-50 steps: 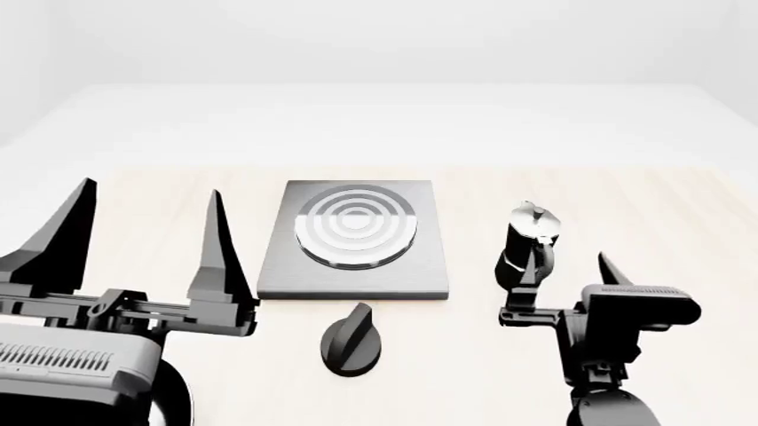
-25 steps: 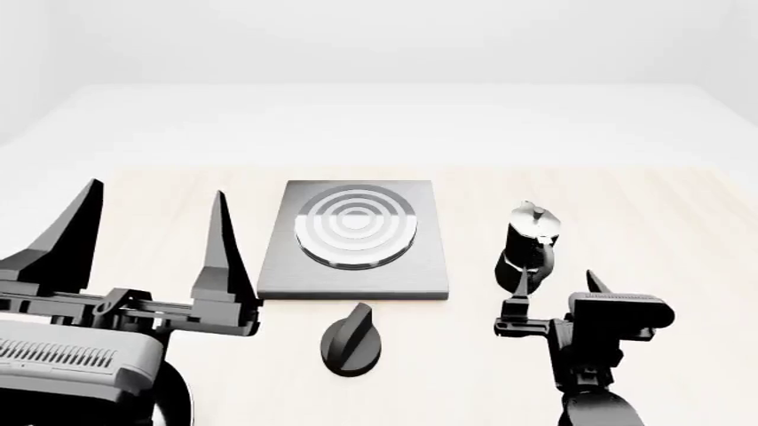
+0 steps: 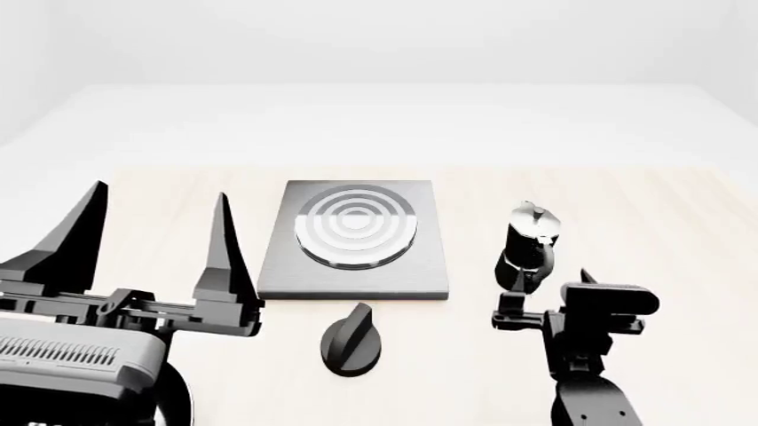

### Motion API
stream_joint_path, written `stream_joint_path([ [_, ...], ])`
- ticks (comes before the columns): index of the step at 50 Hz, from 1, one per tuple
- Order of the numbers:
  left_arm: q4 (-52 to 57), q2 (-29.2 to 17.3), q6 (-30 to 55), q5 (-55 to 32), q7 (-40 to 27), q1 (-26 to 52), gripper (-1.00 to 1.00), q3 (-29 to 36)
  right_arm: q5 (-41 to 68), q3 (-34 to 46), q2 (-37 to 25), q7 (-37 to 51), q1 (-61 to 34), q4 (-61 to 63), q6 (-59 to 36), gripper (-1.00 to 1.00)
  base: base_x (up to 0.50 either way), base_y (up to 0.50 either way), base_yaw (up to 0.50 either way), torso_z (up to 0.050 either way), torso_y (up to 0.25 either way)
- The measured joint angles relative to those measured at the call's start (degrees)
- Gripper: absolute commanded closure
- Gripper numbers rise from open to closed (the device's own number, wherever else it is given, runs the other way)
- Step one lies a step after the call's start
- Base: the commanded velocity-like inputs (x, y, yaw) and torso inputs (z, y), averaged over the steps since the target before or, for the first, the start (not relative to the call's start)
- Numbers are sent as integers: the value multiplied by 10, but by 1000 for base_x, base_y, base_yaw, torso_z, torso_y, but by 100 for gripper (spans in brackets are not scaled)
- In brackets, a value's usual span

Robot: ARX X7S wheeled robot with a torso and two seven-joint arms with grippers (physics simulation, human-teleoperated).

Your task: Turn on the stove and put the moka pot on it.

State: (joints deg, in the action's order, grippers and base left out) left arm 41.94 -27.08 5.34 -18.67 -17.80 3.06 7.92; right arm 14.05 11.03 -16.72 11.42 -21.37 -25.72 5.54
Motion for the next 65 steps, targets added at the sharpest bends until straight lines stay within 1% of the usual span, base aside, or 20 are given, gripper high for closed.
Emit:
stream_joint_path([
  [14, -4, 0, -3, -4, 0, -1, -100, 1, -7, 4, 5, 2, -32, -49, 2, -100, 0, 0, 0, 0, 0],
  [25, -8, 0, -6, -5, 1, -1, -100, 4, -16, 8, 14, -2, -59, -122, 36, -100, 0, 0, 0, 0, 0],
  [57, -14, -2, -11, -8, 1, -1, -100, 9, -32, 23, 24, 1, -100, -189, 44, -100, 0, 0, 0, 0, 0],
  [65, -16, -2, -14, -9, 1, -1, -100, 9, -35, 26, 30, -1, -116, -223, 56, -100, 0, 0, 0, 0, 0],
])
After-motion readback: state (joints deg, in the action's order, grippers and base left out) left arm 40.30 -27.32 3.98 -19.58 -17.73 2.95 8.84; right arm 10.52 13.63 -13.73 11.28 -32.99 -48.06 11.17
